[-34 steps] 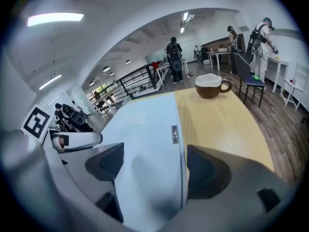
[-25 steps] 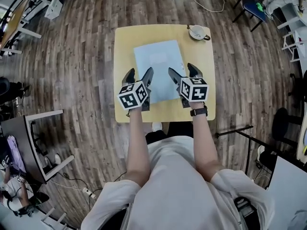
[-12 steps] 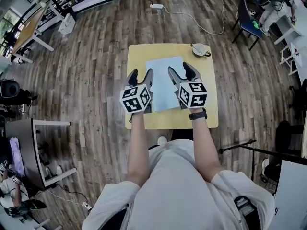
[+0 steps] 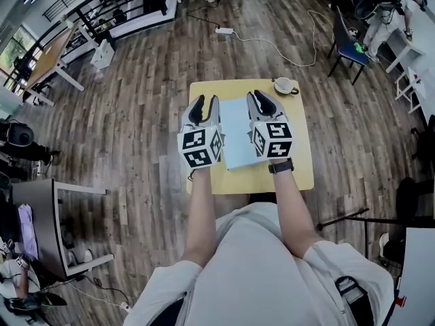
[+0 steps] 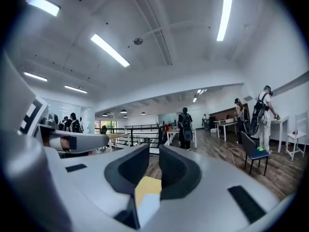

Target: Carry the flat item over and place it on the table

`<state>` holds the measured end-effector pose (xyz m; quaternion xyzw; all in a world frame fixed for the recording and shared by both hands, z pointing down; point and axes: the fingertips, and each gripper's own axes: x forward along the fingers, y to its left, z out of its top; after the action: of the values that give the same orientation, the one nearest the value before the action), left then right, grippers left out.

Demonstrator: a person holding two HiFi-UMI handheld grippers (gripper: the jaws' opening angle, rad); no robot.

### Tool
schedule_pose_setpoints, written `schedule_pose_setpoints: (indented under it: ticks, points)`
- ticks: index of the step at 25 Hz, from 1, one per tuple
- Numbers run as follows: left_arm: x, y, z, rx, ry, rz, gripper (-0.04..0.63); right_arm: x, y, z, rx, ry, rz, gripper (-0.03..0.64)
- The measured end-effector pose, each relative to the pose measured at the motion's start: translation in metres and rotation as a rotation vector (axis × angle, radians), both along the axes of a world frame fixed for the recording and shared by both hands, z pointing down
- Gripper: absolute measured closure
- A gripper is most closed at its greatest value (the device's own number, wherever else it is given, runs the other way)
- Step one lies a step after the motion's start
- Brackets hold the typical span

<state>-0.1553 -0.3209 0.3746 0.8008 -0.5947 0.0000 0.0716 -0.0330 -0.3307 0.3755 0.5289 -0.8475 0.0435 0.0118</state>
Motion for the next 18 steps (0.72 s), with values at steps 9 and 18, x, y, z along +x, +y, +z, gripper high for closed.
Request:
schedule_pose_setpoints:
  ticks: [9,18]
  points:
    - [-0.019,0.001,-0.022,0.066,-0.021,-0.068,0.566,-0.010,0.007,-0.027,0.059,0.012,-0.013,0.603]
    - [-0.030,0.005,-0.029,0.083,-0.030,-0.078,0.584,-0.021,0.012,-0.036,0.073,0.030,-0.025,0.604]
